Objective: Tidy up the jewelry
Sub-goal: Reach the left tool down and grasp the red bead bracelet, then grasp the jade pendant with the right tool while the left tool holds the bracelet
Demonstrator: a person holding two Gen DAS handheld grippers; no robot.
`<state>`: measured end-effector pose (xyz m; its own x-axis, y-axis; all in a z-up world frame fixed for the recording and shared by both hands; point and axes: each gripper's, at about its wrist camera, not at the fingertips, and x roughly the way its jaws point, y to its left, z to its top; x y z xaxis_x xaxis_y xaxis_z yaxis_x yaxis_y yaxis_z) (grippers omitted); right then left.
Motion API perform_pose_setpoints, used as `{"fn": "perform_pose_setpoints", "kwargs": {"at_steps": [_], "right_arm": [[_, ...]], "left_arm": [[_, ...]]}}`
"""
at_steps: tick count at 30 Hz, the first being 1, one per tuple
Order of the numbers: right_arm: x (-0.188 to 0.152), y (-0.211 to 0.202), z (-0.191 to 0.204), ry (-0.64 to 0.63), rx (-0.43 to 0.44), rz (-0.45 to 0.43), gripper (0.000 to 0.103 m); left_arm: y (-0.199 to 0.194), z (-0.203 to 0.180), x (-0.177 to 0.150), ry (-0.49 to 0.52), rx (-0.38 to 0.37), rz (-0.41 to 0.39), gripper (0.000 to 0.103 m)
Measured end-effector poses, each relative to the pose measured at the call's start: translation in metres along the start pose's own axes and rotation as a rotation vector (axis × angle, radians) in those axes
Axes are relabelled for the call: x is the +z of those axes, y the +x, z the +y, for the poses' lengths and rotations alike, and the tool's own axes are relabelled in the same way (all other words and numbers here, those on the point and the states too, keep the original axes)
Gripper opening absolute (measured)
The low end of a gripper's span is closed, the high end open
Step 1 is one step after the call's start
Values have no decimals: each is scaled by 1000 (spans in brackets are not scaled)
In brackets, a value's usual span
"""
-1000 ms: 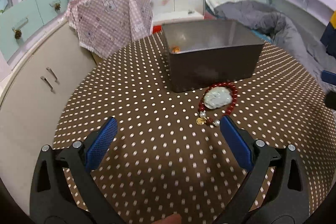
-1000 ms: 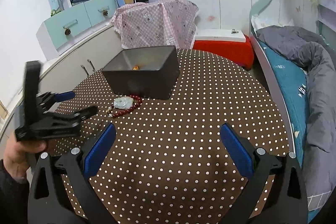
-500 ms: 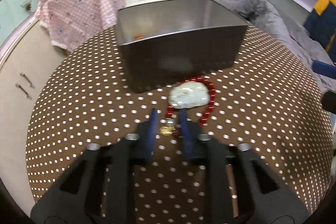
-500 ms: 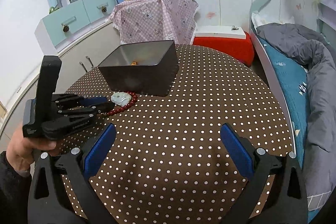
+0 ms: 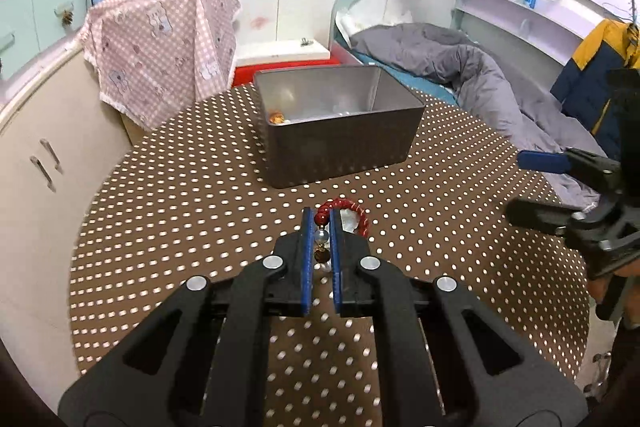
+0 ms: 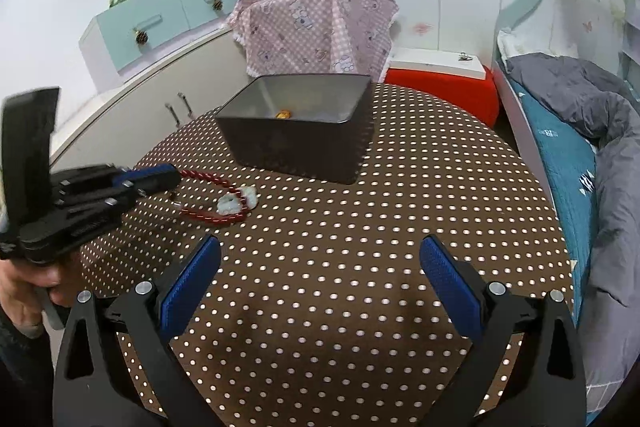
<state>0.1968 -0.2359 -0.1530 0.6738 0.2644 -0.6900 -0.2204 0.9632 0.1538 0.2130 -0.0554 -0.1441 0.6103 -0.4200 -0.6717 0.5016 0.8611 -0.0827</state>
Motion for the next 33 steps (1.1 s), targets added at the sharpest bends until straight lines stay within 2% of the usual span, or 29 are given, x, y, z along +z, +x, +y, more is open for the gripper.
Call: {"fn": "perform_pose_setpoints", "kwargs": {"at_steps": [9, 15, 16, 17, 19, 20, 21, 26, 30, 33], "right_arm": [[9, 52, 45, -150, 0, 86, 96], [23, 100, 80, -251, -12, 143, 94], [23, 108, 83, -272, -18, 163, 85], [21, 115, 85, -286, -14, 191, 72], [19, 113, 85, -267, 18, 185, 58], [19, 110, 86, -274, 12, 181, 45], [18, 107, 87, -276, 18, 180, 40], [17, 96, 81, -264, 49, 184, 40], [17, 74, 77, -258, 91, 153, 39], [20, 61, 73, -259, 115, 130, 20]], "left_arm": [[-24, 32, -24, -62, 58, -20, 7], [-18, 46, -41, -107, 63, 6, 7], [-18, 46, -43, -110, 61, 8, 7], [-17, 47, -45, -112, 59, 10, 7], [-16, 48, -48, -115, 52, 12, 7], [-16, 49, -48, -120, 49, 12, 7], [-16, 50, -48, -123, 47, 12, 7], [-24, 49, -43, -130, 30, -17, 7], [-31, 45, -36, -126, 38, -31, 7], [-40, 42, -29, -111, 42, -46, 7]]}}
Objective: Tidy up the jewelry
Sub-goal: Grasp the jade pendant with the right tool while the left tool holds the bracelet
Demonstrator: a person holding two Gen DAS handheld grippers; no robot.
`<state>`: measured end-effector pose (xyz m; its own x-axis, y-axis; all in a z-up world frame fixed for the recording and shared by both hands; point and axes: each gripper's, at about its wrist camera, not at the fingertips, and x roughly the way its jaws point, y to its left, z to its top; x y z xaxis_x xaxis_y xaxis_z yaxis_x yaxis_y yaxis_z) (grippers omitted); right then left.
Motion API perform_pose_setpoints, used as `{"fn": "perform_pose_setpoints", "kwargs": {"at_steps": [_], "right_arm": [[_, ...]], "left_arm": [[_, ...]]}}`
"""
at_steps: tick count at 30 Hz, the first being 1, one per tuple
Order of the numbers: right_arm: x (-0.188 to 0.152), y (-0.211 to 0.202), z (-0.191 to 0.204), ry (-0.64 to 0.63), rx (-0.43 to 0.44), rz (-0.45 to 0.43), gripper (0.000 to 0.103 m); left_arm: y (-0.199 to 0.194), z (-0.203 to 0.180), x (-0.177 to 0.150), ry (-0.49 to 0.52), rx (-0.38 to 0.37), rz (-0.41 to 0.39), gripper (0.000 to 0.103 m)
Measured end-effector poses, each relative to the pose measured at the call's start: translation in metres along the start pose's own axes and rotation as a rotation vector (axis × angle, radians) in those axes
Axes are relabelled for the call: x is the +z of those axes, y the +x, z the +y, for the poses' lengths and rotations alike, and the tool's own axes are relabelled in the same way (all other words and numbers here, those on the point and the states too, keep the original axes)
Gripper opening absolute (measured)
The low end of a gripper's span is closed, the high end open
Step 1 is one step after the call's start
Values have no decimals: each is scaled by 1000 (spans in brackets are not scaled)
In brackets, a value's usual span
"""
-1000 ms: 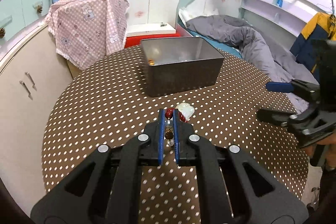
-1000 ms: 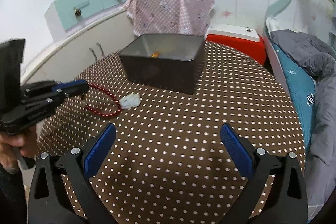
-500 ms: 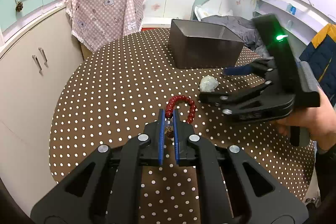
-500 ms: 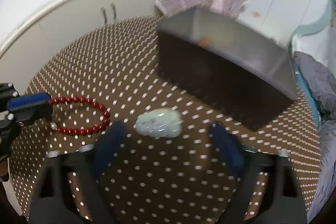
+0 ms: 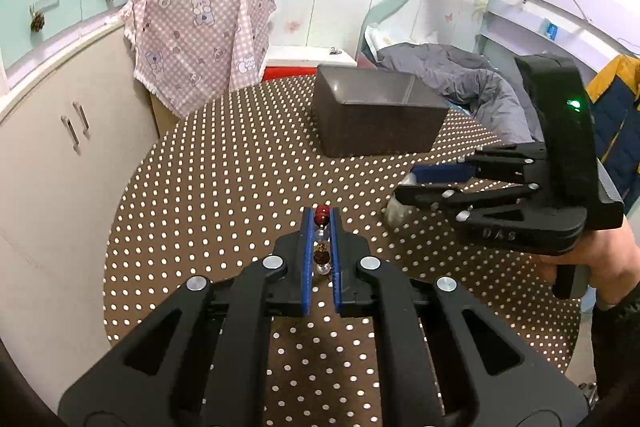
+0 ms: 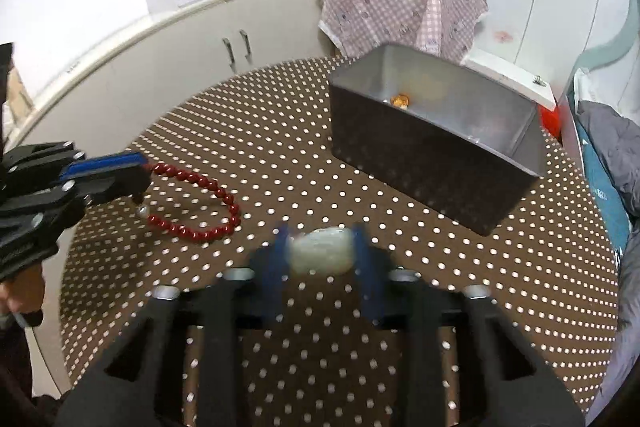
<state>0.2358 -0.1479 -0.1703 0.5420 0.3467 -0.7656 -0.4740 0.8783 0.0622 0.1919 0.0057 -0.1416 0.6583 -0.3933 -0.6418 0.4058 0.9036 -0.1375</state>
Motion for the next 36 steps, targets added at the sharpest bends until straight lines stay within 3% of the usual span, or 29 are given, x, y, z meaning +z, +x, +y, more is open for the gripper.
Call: {"fn": "perform_pose_setpoints", "kwargs": {"at_steps": [6, 7, 8, 9, 10, 11, 20, 21, 22, 24, 25, 28, 36], "right_arm": [[-4, -28, -7, 1, -3, -26, 20], [-5, -27, -8, 5, -6, -22, 25], [-8, -28, -10, 12, -16, -23, 32], [-10, -27, -13, 26, -31, -22, 49], [-14, -27, -16, 39, -33, -23, 73], [-16, -26, -17, 44, -29, -26, 80], [-14, 11, -6, -8, -21, 31, 79], [-12, 19, -3, -28, -14, 46, 76], [-12, 29, 2, -62, -17, 70, 59], [-12, 34, 9, -94, -16, 64, 51], [-12, 33, 10, -98, -15, 67, 41], [-15, 29, 14, -136, -36, 80, 41], [-27, -8, 9, -108, 14, 29, 41]], "left_arm": [[-17, -9, 16, 27, 6, -43, 7], [-18, -9, 17, 30, 11, -47, 7], [-19, -9, 17, 28, 14, -49, 7], [-19, -8, 15, 21, 12, -51, 7], [-19, -8, 14, 16, 10, -50, 7], [-18, -6, 11, 14, 10, -46, 7], [-9, 2, -1, -12, 6, -18, 7], [-10, 3, -1, -14, 6, -18, 7], [-11, 4, -1, -15, 4, -19, 7], [-13, 4, -1, -13, 4, -21, 7], [-15, 5, -1, -10, 6, -22, 7], [-18, 7, 2, -11, 9, -28, 7], [-24, -1, 14, 10, 6, -50, 7]]}}
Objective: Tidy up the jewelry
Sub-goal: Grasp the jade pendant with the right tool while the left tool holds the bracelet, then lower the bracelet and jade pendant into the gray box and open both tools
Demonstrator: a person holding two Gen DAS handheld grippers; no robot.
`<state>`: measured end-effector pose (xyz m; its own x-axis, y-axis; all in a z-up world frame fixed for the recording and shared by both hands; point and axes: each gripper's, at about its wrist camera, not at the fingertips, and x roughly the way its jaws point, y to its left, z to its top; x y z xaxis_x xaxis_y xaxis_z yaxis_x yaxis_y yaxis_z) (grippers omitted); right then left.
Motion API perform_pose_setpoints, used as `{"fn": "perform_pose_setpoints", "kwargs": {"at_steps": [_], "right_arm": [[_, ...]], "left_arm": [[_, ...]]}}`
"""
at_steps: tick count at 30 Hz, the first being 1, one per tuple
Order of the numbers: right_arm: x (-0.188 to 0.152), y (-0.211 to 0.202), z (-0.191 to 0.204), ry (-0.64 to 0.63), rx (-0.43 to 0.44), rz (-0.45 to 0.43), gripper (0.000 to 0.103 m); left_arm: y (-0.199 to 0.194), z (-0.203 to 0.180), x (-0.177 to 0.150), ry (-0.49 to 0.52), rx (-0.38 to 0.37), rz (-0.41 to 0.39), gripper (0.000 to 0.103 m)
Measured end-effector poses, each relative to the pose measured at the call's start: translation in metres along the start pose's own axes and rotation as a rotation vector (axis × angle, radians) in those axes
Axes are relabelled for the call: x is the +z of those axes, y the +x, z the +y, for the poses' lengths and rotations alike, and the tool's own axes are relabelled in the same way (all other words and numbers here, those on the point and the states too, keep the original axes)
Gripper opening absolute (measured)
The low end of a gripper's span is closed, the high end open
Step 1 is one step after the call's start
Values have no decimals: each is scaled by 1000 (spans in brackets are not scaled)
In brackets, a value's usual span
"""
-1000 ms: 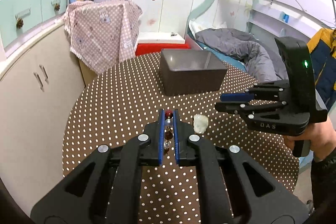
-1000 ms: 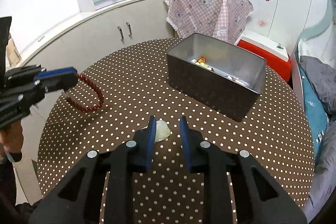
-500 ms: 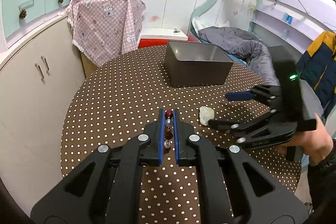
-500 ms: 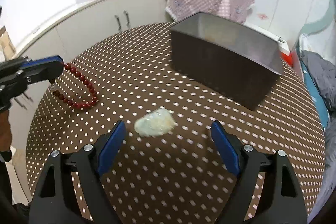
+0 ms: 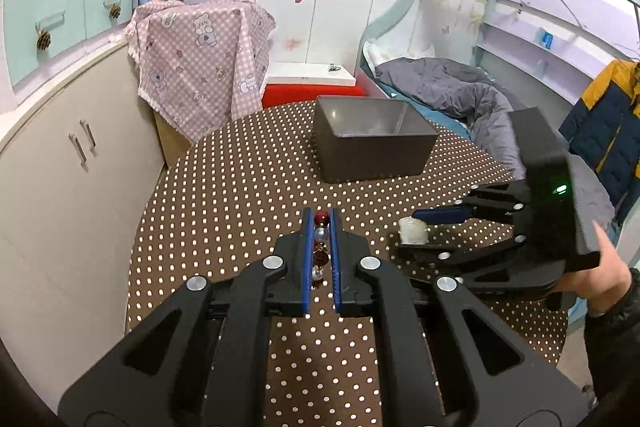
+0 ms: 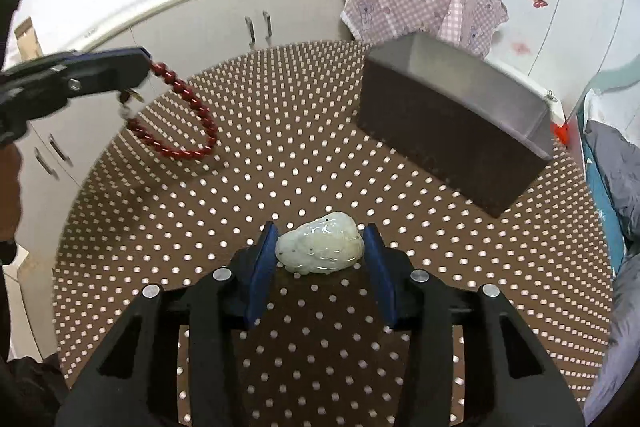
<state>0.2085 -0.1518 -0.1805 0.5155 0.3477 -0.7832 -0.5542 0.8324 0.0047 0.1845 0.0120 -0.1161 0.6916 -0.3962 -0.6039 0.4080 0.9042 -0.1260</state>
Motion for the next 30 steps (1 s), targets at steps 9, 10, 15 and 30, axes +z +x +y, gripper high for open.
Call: {"fn": "perform_pose_setpoints", "kwargs": {"at_steps": [9, 10, 15, 30], "right_arm": [[47, -87, -39, 46, -18, -187, 41], [55, -94, -48, 61, -25, -201, 41], [85, -95, -89, 157, -8, -221, 41], [97, -52, -159, 445, 30, -207, 95]], "left_arm": [[-11, -21, 64, 63, -29, -87, 7], [-9, -22, 74, 59, -47, -93, 7], [19, -26, 121, 60, -75, -84, 8], [97, -9, 142, -29, 42, -27, 95]]}}
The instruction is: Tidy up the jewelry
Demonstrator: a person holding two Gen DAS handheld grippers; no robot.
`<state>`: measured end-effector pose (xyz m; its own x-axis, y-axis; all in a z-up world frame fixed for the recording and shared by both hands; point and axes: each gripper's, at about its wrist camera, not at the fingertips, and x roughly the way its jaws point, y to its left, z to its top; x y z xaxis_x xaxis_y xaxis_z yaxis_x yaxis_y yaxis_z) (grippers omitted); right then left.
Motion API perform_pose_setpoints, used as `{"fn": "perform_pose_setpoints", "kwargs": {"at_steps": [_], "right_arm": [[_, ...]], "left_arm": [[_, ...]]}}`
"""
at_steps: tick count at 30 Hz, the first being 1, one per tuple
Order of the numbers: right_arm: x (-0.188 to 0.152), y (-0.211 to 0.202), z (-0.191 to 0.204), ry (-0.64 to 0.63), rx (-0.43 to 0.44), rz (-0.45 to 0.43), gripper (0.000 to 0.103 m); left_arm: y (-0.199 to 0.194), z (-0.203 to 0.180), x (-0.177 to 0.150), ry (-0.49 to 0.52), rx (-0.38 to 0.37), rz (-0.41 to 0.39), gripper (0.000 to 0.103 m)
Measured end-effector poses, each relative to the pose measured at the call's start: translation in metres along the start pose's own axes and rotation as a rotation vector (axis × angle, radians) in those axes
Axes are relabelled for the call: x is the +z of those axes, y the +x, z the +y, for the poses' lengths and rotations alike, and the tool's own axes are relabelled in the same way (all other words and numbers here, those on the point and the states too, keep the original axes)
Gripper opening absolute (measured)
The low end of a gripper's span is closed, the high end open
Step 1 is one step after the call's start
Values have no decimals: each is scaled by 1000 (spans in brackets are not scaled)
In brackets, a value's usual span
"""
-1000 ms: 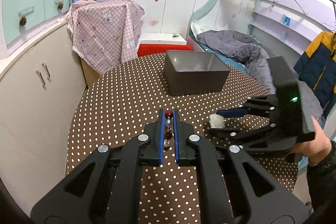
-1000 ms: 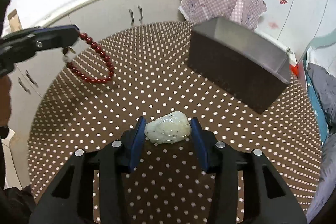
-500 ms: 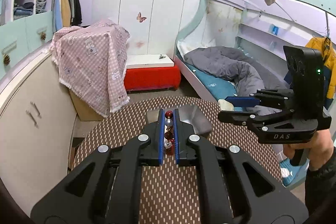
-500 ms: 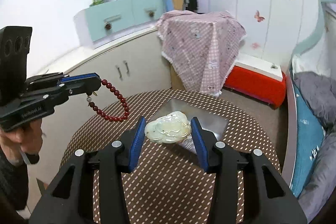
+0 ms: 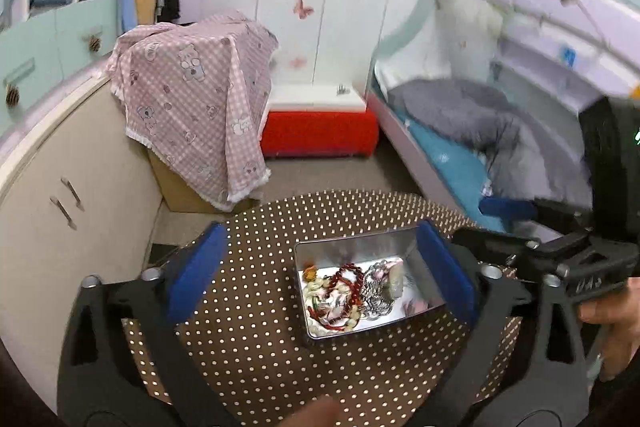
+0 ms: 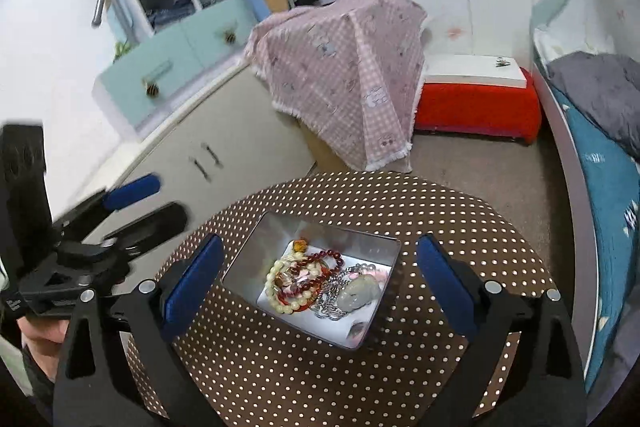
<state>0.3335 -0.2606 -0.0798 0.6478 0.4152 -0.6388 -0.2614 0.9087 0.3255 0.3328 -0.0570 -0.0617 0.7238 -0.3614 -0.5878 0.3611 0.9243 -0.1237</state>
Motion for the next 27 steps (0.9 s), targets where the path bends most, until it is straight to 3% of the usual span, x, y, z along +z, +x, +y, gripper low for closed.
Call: {"fn": "perform_pose_setpoints", "kwargs": {"at_steps": [8, 15, 27], "right_arm": [[-10, -39, 1, 61, -54, -95, 95], [-30, -83, 27, 18, -103, -167, 95], [-89, -165, 71, -19, -190, -300, 95]], "left_arm": [[-53, 9, -15, 10, 142, -63, 96], [-107, 7, -27, -3, 218, -145, 97], [-183, -22, -70, -13, 249, -254, 97]]}}
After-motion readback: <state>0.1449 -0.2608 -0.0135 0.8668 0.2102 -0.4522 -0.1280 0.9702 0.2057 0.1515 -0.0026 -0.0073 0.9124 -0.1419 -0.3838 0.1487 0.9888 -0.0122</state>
